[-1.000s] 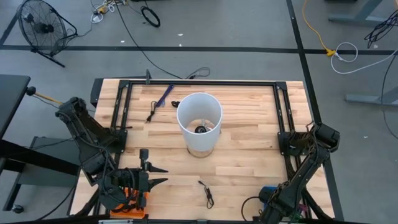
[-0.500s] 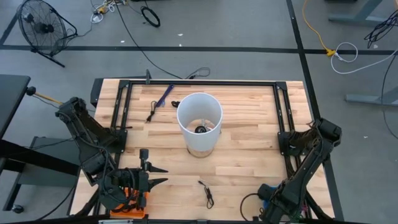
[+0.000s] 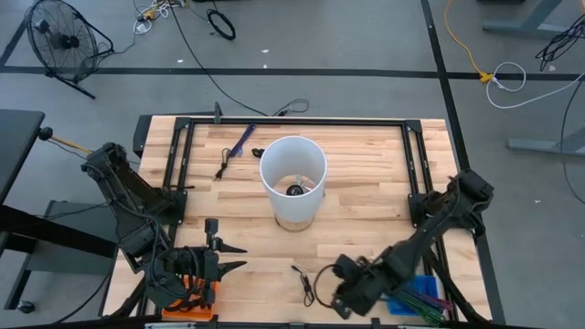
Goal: Pick & Place USB Port
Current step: Put the black charger cable into the orange bin
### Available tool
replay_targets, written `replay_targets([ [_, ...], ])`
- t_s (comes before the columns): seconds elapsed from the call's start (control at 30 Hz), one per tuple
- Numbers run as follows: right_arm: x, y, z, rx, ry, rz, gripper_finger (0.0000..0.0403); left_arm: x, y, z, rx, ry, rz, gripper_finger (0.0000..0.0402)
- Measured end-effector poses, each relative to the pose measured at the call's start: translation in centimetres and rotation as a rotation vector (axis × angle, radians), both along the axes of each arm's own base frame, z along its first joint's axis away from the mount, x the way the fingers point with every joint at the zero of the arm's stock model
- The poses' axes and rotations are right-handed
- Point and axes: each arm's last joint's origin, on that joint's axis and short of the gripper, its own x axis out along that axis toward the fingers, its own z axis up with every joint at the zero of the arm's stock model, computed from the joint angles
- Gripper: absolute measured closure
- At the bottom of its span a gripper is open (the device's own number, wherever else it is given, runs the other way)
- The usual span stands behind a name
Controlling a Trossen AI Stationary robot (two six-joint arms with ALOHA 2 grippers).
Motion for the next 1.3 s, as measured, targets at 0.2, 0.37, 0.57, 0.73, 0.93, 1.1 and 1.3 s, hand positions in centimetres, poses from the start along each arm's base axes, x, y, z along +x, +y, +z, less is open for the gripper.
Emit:
replay_targets([
  [0.2, 3.2, -0.9, -2.1, -0.052, -0.083, -0.038, 0.0264, 0.0, 0.0, 0.0, 0.001, 0.001, 0.0, 0.0285],
  [0.37, 4.9, -1.4, -4.4, -0.07, -0.065, -0.073, 0.0264, 0.0, 0.0, 0.0, 0.002, 0.002, 0.0, 0.0285],
  [0.57, 6.1, -1.8, -7.3, -0.082, 0.004, -0.072, 0.0264, 0.0, 0.0, 0.0, 0.003, 0.002, 0.0, 0.0285],
  [0.73, 6.9, -1.5, -7.7, -0.049, -0.054, -0.059, 0.0264, 0.0, 0.0, 0.0, 0.003, 0.002, 0.0, 0.0285],
  [0.93, 6.9, -1.7, -7.8, -0.091, -0.063, -0.075, 0.0264, 0.0, 0.0, 0.0, 0.003, 0.002, 0.0, 0.0285],
  [1.1, 7.0, -1.6, -8.3, -0.096, -0.056, -0.072, 0.0264, 0.0, 0.0, 0.0, 0.003, 0.002, 0.0, 0.0285],
  [1.3, 7.4, -1.3, -10.4, -0.098, -0.028, -0.026, 0.0264, 0.0, 0.0, 0.0, 0.003, 0.002, 0.0, 0.0285],
])
